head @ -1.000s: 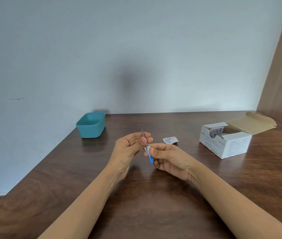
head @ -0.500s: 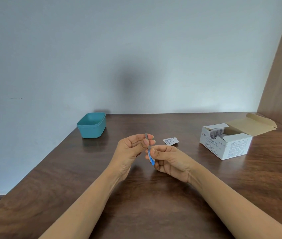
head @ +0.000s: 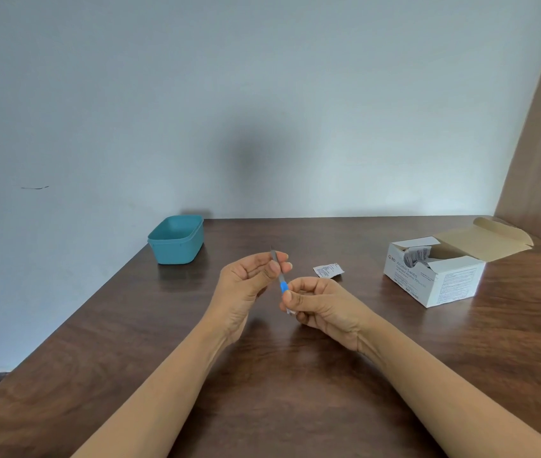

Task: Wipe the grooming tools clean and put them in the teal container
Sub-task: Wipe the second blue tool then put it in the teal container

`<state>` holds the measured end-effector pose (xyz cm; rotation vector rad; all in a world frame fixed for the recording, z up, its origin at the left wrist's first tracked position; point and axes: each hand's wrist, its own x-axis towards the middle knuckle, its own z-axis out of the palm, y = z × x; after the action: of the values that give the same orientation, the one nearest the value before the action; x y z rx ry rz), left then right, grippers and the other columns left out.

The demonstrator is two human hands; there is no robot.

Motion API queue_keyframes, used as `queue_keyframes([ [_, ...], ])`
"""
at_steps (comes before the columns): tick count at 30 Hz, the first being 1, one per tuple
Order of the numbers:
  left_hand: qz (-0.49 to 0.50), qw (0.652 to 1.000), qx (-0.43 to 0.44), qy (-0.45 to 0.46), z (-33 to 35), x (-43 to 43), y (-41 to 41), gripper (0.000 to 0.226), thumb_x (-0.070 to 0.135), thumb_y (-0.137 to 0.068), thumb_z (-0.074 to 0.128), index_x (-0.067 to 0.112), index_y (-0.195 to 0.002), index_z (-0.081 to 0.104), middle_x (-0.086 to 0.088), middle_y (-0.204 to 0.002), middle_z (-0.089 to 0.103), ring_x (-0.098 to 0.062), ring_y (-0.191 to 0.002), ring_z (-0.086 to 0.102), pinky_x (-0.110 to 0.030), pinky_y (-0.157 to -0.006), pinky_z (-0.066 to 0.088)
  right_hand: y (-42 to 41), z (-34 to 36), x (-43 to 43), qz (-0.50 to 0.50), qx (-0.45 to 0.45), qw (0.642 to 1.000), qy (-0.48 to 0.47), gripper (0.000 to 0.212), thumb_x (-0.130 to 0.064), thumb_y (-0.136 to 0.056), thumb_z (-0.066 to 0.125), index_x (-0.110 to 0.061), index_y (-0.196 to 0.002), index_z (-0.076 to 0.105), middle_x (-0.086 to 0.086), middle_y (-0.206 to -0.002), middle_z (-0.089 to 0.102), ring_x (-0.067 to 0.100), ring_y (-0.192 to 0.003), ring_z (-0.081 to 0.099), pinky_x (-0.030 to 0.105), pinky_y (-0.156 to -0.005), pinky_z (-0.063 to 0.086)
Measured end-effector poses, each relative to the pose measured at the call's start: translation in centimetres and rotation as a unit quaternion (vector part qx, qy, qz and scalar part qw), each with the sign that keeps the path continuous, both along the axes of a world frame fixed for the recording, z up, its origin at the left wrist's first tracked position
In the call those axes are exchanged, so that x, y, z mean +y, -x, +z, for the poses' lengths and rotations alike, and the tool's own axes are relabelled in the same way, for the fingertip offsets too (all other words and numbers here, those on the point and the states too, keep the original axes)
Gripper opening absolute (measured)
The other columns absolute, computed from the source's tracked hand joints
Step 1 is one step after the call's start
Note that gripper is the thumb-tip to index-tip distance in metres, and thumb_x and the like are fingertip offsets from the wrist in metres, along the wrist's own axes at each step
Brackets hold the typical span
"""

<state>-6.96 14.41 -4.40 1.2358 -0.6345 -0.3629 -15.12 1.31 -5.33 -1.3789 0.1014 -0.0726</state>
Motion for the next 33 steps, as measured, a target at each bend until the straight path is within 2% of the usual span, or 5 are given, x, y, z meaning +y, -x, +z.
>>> queue_keyframes([
  [5, -0.028, 0.999, -0.016, 0.001, -0.4, -0.2, 0.1, 0.023, 0.019, -0.072, 0.066, 0.012, -0.094, 0.072, -0.003, -0.083, 0.075, -0.010, -0.080, 0.070, -0.022, -0.080, 0.055, -0.1, -0.3, 0.1, -0.010, -0.043, 0.999, -0.025, 0.021, -0.026, -0.074, 0.066, -0.014, -0.091, 0.067, -0.001, -0.080, 0.073, 0.006, -0.077, 0.064, 0.017, -0.071, 0.048],
  [12, -0.019, 1.000, -0.002, 0.019, -0.3, -0.2, 0.1, 0.020, 0.019, -0.073, 0.066, 0.014, -0.091, 0.073, -0.003, -0.081, 0.075, -0.011, -0.082, 0.070, -0.024, -0.082, 0.055, -0.1, 0.2, -0.2, -0.003, -0.041, 0.999, 0.000, 0.027, -0.023, -0.070, 0.070, -0.013, -0.095, 0.063, -0.004, -0.077, 0.071, 0.007, -0.077, 0.066, 0.018, -0.072, 0.050],
  [20, 0.028, 0.999, 0.031, 0.016, 0.5, 0.2, 0.0, 0.020, 0.027, -0.070, 0.066, 0.021, -0.089, 0.071, 0.005, -0.082, 0.076, -0.002, -0.078, 0.063, -0.028, -0.076, 0.040, 0.2, 0.2, -0.7, 0.056, -0.011, 0.998, 0.025, 0.010, -0.023, -0.071, 0.072, -0.020, -0.076, 0.064, 0.003, -0.078, 0.070, 0.007, -0.062, 0.057, 0.018, -0.066, 0.042],
  [24, 0.010, 1.000, 0.001, 0.008, 0.2, 0.1, 0.0, 0.020, 0.022, -0.073, 0.064, 0.016, -0.091, 0.071, 0.003, -0.080, 0.076, -0.003, -0.079, 0.068, -0.019, -0.076, 0.050, -0.1, -0.2, -0.6, 0.022, -0.039, 0.999, 0.015, 0.021, -0.017, -0.067, 0.074, -0.016, -0.083, 0.059, 0.004, -0.076, 0.072, 0.011, -0.070, 0.064, 0.018, -0.066, 0.044],
  [33, -0.009, 0.999, -0.043, -0.010, -0.3, -0.3, 0.4, 0.020, 0.020, -0.072, 0.068, 0.013, -0.090, 0.073, -0.002, -0.082, 0.076, -0.011, -0.083, 0.070, -0.022, -0.081, 0.055, -0.4, -0.8, -0.2, -0.046, -0.102, 0.994, 0.010, 0.037, -0.022, -0.073, 0.071, -0.003, -0.103, 0.061, 0.004, -0.077, 0.072, 0.009, -0.075, 0.067, 0.021, -0.071, 0.050],
])
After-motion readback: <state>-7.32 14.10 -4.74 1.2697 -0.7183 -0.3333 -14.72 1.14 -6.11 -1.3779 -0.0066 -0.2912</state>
